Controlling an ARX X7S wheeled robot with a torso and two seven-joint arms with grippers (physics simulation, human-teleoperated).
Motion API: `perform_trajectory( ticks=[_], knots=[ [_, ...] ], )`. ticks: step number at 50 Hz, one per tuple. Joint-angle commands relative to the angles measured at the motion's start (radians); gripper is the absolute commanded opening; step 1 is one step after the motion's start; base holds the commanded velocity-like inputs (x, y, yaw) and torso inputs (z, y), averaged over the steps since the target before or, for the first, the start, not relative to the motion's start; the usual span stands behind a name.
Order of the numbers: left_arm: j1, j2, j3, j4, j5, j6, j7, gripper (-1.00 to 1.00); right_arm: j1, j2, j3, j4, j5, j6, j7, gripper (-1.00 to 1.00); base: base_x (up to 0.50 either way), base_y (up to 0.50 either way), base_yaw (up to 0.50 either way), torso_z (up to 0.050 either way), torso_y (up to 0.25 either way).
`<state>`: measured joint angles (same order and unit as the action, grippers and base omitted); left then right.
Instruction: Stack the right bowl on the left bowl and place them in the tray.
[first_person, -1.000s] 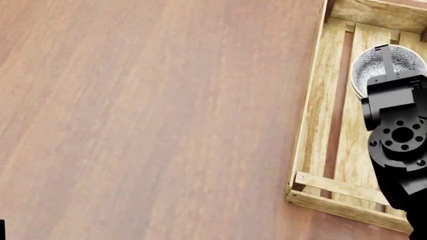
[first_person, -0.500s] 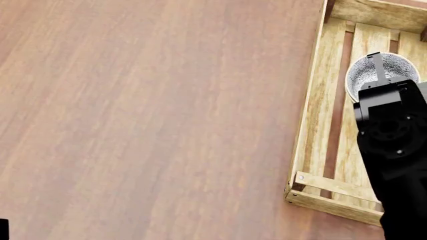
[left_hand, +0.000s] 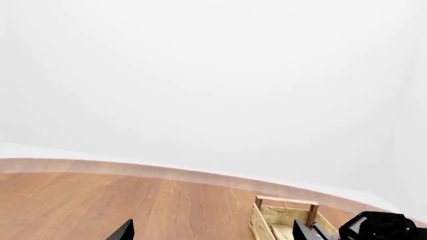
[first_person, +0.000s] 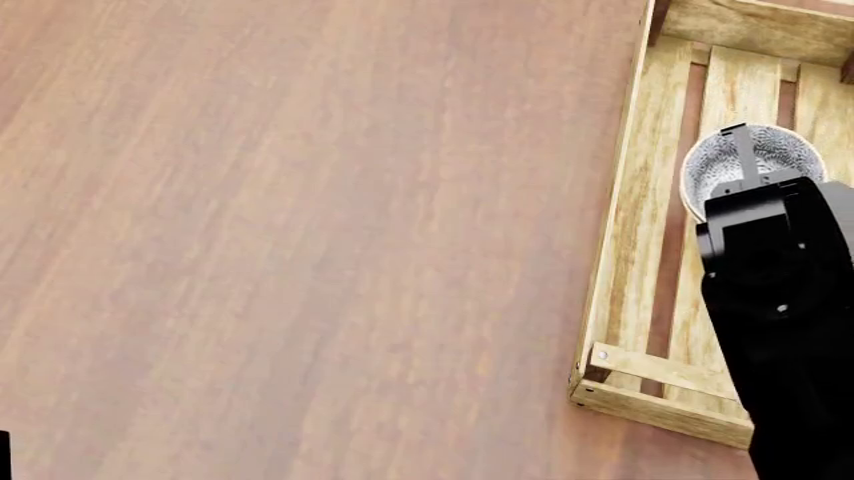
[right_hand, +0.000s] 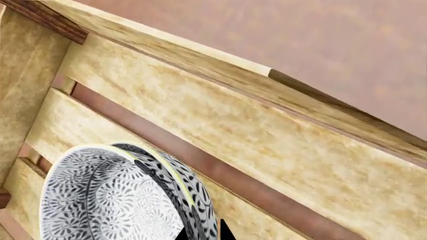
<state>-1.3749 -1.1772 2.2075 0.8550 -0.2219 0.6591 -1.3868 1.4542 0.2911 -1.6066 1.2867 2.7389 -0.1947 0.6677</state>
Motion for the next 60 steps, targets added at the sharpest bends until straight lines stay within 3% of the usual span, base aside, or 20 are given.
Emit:
perform_trajectory(
  ticks=[1,27,28,54,60],
  knots=[
    [0.006,0.015,-0.042,-0.006,-0.002,0.031,0.034,1.0,0.004,-0.03,-0.107,0.021,0.079,-0.015,-0.077,-1.0,0.0,0.0,0.0,0.0,0.0],
    [0.019,0.003,-0.061,-0.002,-0.006,0.036,0.044,1.0,-0.004,-0.043,-0.295,0.021,0.253,0.004,-0.121,-1.0,0.0,0.0,0.0,0.0,0.0],
    [0.02,0.004,-0.061,-0.003,-0.006,0.038,0.044,1.0,-0.002,-0.043,-0.306,0.021,0.25,0.008,-0.129,1.0,0.0,0.0,0.0,0.0,0.0],
    [0.035,-0.007,-0.079,0.011,0.001,0.045,0.052,1.0,0.058,-0.018,-0.344,0.01,0.27,0.018,-0.104,1.0,0.0,0.0,0.0,0.0,0.0],
    [0.039,-0.005,-0.083,0.011,-0.001,0.045,0.054,1.0,0.099,0.035,-0.348,-0.128,0.248,-0.062,-0.051,1.0,0.0,0.0,0.0,0.0,0.0]
  ],
)
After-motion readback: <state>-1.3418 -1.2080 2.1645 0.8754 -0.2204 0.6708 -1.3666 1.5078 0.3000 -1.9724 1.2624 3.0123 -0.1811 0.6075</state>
